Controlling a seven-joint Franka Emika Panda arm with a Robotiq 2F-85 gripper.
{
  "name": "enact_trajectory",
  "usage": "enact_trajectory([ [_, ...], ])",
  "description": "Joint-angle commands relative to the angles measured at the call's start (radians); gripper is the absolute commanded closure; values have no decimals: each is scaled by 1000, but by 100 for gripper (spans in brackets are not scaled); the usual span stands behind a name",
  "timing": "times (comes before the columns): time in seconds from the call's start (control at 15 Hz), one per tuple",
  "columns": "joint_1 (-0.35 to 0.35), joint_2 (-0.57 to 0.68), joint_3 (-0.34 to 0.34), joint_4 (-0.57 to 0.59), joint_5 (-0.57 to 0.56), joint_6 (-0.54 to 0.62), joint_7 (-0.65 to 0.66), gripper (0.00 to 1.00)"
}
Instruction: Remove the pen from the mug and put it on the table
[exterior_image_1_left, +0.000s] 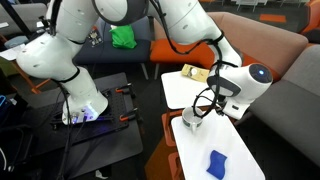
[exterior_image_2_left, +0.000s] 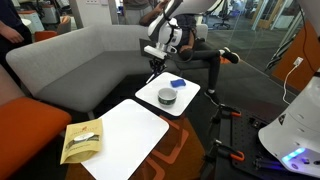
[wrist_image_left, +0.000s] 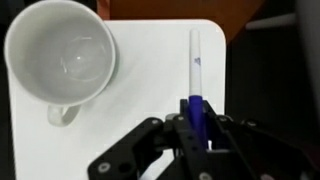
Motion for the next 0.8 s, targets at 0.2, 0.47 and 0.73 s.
enact_trajectory([
  [0.2, -9, 209, 8, 259, 53, -203, -5, 96],
  [0.47, -26, 291, 8, 346, 64, -209, 14, 96],
  [0.73, -55, 342, 9, 415, 79, -235, 34, 96],
])
